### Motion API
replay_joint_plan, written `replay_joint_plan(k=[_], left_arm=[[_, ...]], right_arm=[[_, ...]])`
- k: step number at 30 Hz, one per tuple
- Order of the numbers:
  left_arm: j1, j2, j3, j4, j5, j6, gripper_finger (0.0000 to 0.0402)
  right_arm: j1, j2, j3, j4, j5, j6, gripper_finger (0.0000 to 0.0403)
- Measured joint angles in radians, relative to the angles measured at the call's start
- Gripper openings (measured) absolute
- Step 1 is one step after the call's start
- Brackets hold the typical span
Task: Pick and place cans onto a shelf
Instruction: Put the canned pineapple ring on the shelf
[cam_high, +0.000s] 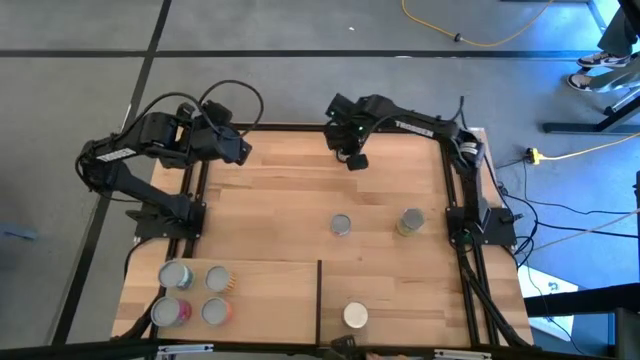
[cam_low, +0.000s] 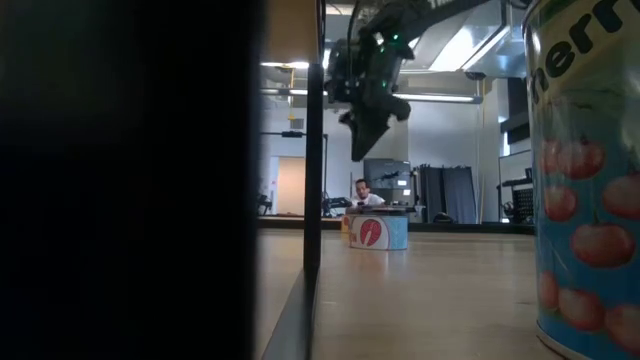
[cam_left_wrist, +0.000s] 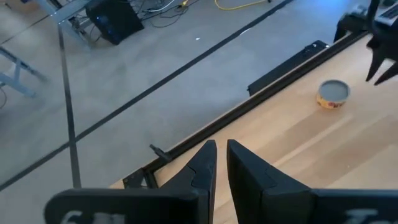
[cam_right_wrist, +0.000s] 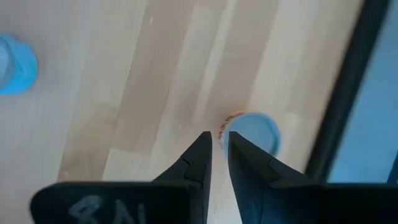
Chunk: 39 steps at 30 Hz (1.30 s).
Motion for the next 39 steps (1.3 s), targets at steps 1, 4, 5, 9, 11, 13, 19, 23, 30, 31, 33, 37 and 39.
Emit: replay_joint_plan(k=[1, 4, 5, 9, 11, 13, 19, 23, 30, 31, 33, 37, 39], left_arm=[[0.002, 0.0, 0.0, 0.0, 0.0, 0.0, 0.0032], [0.003, 0.0, 0.0, 0.0, 0.0, 0.0, 0.0032], [0.003, 0.0, 0.0, 0.0, 0.001, 0.0, 0.0032], [0.003, 0.0, 0.0, 0.0, 0.004, 0.001, 0.0032], [0.003, 0.0, 0.0, 0.0, 0.004, 0.001, 0.0032], [0.003, 0.0, 0.0, 0.0, 0.016, 0.001, 0.0032], [0.003, 0.0, 0.0, 0.0, 0.064, 0.001, 0.0032], [0.003, 0.0, 0.0, 0.0, 0.072, 0.001, 0.0032], [0.003, 0.0, 0.0, 0.0, 0.072, 0.001, 0.0032], [0.003, 0.0, 0.0, 0.0, 0.072, 0.001, 0.0032], [0.003, 0.0, 0.0, 0.0, 0.072, 0.001, 0.0032], [0.003, 0.0, 0.0, 0.0, 0.072, 0.0, 0.0032], [0.003, 0.0, 0.0, 0.001, 0.072, 0.001, 0.0032]], right_arm=[[0.003, 0.012, 0.0, -0.006, 0.0, -0.003, 0.0056], [0.003, 0.05, 0.0, -0.023, 0.0, 0.0, 0.0056], [0.003, 0.064, 0.0, -0.022, 0.0, 0.011, 0.0056], [0.003, 0.112, 0.0, -0.021, 0.005, 0.026, 0.0056], [0.003, 0.132, 0.0, -0.014, 0.025, 0.027, 0.0056], [0.004, 0.147, 0.0, 0.0, 0.074, 0.046, 0.0056], [0.0, 0.16, 0.0, 0.033, 0.15, 0.108, 0.0056], [-0.01, 0.16, 0.0, 0.033, 0.091, 0.133, 0.0056], [-0.024, 0.159, -0.003, 0.033, 0.081, 0.131, 0.0056], [-0.025, 0.159, -0.01, 0.036, 0.081, 0.131, 0.0056], [-0.028, 0.159, -0.025, 0.035, 0.083, 0.133, 0.0056], [-0.028, 0.159, -0.055, 0.042, 0.083, 0.132, 0.0056], [-0.028, 0.159, -0.07, 0.07, 0.086, 0.131, 0.0056]])
